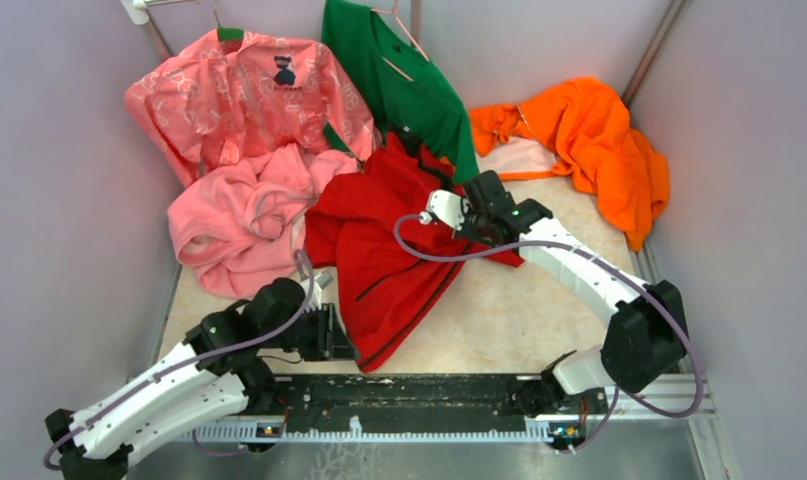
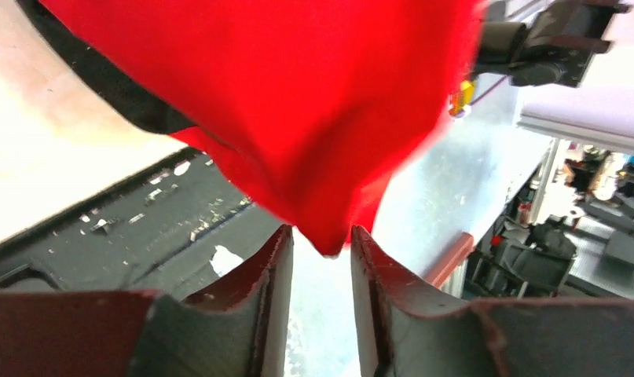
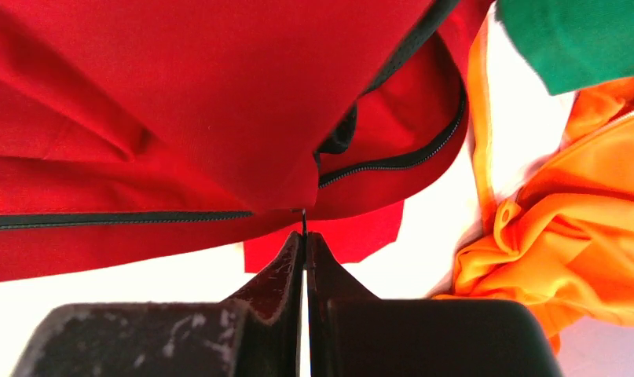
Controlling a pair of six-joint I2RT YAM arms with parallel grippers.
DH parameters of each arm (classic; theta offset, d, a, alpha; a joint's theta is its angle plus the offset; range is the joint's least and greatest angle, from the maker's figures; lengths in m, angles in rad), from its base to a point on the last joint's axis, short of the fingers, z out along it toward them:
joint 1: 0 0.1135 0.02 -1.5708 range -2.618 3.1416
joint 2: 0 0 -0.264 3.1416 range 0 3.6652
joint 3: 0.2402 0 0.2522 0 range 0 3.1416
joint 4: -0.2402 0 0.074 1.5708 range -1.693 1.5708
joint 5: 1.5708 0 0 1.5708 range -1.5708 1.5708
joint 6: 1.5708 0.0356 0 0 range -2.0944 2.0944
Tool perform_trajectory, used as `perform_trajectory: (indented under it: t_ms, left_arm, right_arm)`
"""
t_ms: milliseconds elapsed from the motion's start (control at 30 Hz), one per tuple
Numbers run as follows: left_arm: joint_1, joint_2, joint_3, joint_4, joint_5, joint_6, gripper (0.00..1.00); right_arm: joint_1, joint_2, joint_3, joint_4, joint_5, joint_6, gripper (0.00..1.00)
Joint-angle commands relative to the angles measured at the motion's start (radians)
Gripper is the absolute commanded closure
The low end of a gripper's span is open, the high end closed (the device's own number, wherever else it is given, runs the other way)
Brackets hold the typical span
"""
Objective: Zip up the jacket
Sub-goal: Zip the zipper on the jacket.
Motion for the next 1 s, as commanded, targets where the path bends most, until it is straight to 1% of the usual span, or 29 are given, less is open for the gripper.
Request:
perform_trajectory:
  t_ms: [0, 33, 67, 133, 200, 233, 300, 333, 367, 467, 533, 567, 600, 700, 767, 800, 833, 900, 933, 967]
  left_arm:
    - [-0.004, -0.073, 0.151, -0.076, -0.012, 0.067, 0.51]
    - [-0.004, -0.092, 0.194, -0.050, -0.030, 0.097, 0.45]
    - [-0.004, -0.102, 0.220, -0.023, -0.054, 0.127, 0.40]
    - [-0.004, -0.104, 0.234, 0.054, -0.079, 0.210, 0.34]
    - [-0.004, -0.075, 0.205, 0.175, -0.074, 0.301, 0.29]
    - [-0.004, -0.044, 0.181, 0.240, -0.062, 0.337, 0.28]
    - [-0.005, 0.041, 0.121, 0.425, -0.029, 0.391, 0.26]
    - [-0.005, 0.090, 0.092, 0.502, -0.018, 0.411, 0.24]
    - [-0.006, 0.142, 0.070, 0.582, -0.019, 0.428, 0.23]
    - [-0.018, 0.270, 0.001, 0.827, -0.058, 0.439, 0.22]
    - [-0.050, 0.342, -0.042, 0.988, -0.088, 0.438, 0.21]
    - [-0.077, 0.393, -0.059, 1.057, -0.138, 0.442, 0.21]
    - [-0.126, 0.433, -0.063, 1.118, -0.187, 0.455, 0.21]
    - [-0.228, 0.572, -0.060, 1.259, -0.333, 0.512, 0.19]
    - [-0.267, 0.661, -0.050, 1.336, -0.384, 0.531, 0.18]
    - [-0.283, 0.703, -0.034, 1.347, -0.406, 0.548, 0.17]
    - [-0.301, 0.736, -0.011, 1.343, -0.439, 0.582, 0.17]
    - [-0.341, 0.789, 0.048, 1.292, -0.513, 0.660, 0.16]
    - [-0.356, 0.813, 0.080, 1.269, -0.550, 0.693, 0.16]
    - [-0.368, 0.836, 0.112, 1.243, -0.580, 0.718, 0.16]
  right_arm:
    - [0.022, -0.104, 0.083, -0.063, -0.168, -0.001, 1.00]
    - [0.060, -0.136, 0.059, -0.067, -0.206, 0.000, 1.00]
    - [0.090, -0.168, 0.032, -0.067, -0.240, 0.000, 1.00]
    - [0.125, -0.219, 0.001, -0.086, -0.339, 0.009, 1.00]
    - [0.130, -0.238, 0.006, -0.128, -0.446, 0.026, 1.00]
    - [0.130, -0.239, 0.011, -0.134, -0.476, 0.044, 1.00]
    - [0.132, -0.238, 0.012, -0.147, -0.529, 0.065, 1.00]
    - [0.133, -0.238, 0.004, -0.145, -0.540, 0.070, 1.00]
    - [0.135, -0.240, -0.009, -0.136, -0.529, 0.077, 1.00]
    - [0.139, -0.243, -0.060, -0.092, -0.432, 0.077, 1.00]
    - [0.138, -0.244, -0.088, -0.072, -0.380, 0.073, 1.00]
    - [0.138, -0.243, -0.100, -0.062, -0.358, 0.072, 1.00]
    - [0.138, -0.240, -0.107, -0.054, -0.346, 0.072, 1.00]
    - [0.137, -0.221, -0.110, -0.042, -0.314, 0.080, 1.00]
    - [0.120, -0.215, -0.104, -0.031, -0.299, 0.088, 1.00]
    - [0.086, -0.213, -0.093, -0.033, -0.323, 0.097, 1.00]
    - [0.042, -0.211, -0.069, -0.055, -0.376, 0.103, 1.00]
    - [-0.091, -0.195, -0.010, -0.147, -0.545, 0.076, 1.00]
    - [-0.152, -0.187, 0.010, -0.194, -0.639, 0.044, 0.95]
    - [-0.201, -0.181, 0.018, -0.240, -0.709, 0.007, 0.84]
